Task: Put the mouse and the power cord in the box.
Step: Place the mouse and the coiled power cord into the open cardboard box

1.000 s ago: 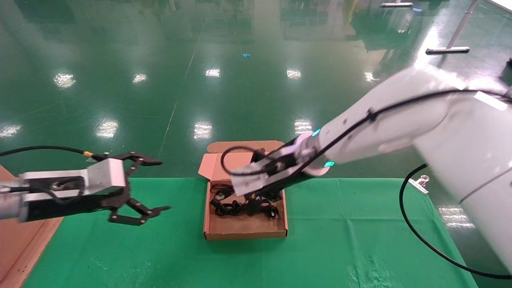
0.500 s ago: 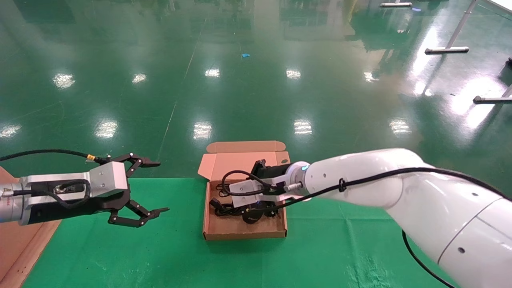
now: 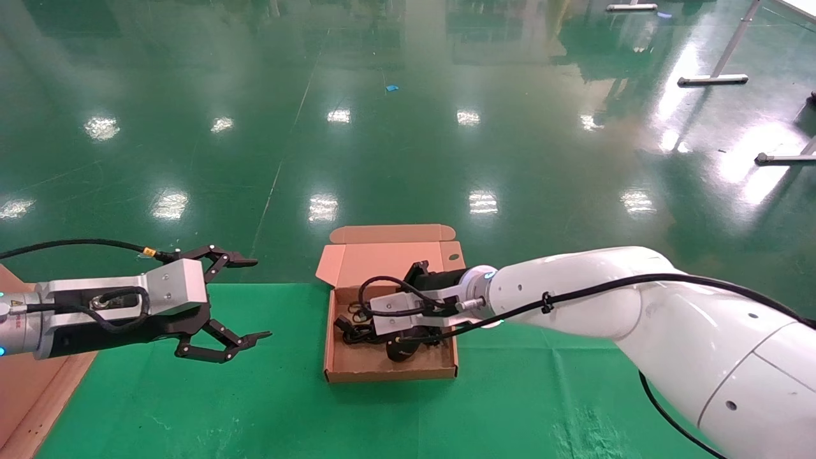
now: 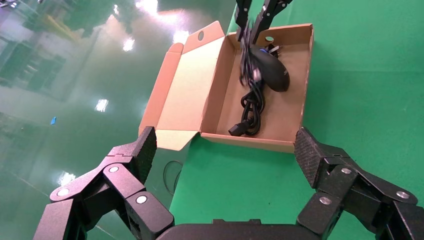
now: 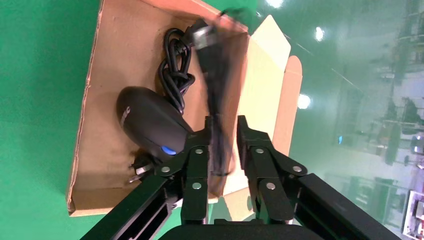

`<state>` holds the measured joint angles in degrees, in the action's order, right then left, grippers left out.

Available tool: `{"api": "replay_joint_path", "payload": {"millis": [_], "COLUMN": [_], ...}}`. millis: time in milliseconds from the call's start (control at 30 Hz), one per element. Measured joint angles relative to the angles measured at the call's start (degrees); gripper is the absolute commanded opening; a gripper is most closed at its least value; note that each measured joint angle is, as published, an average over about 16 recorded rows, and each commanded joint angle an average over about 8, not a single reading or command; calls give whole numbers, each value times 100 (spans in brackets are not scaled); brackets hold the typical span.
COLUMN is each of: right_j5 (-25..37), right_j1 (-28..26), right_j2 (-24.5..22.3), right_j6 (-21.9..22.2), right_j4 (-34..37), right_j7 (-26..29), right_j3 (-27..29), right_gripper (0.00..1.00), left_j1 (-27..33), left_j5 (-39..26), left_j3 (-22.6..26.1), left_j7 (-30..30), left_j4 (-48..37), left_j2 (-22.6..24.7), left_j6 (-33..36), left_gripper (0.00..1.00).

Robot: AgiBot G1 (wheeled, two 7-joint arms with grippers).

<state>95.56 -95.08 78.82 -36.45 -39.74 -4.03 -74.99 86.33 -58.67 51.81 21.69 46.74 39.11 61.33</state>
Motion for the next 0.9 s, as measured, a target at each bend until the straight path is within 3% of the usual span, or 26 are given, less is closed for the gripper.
{"api": "replay_joint_path", "payload": {"millis": [467,900], "right_j5": [-168,-1179], "right_j1": [106,737], "right_j2": [-177,-997], "right_j6": [-267,-1177], "right_j4": [-146,-778], "right_j7": [47,325], "right_j3": [297,1391], "right_gripper": [100,100], "left_j1": [-82,-541], "left_j5": [49,362], "left_j3": [-122,-784], "left_j7": [-113,-712], "left_j4": [75,574], "left_j2": [4,-74], "left_j6": [86,536], "left_gripper": [100,100]}}
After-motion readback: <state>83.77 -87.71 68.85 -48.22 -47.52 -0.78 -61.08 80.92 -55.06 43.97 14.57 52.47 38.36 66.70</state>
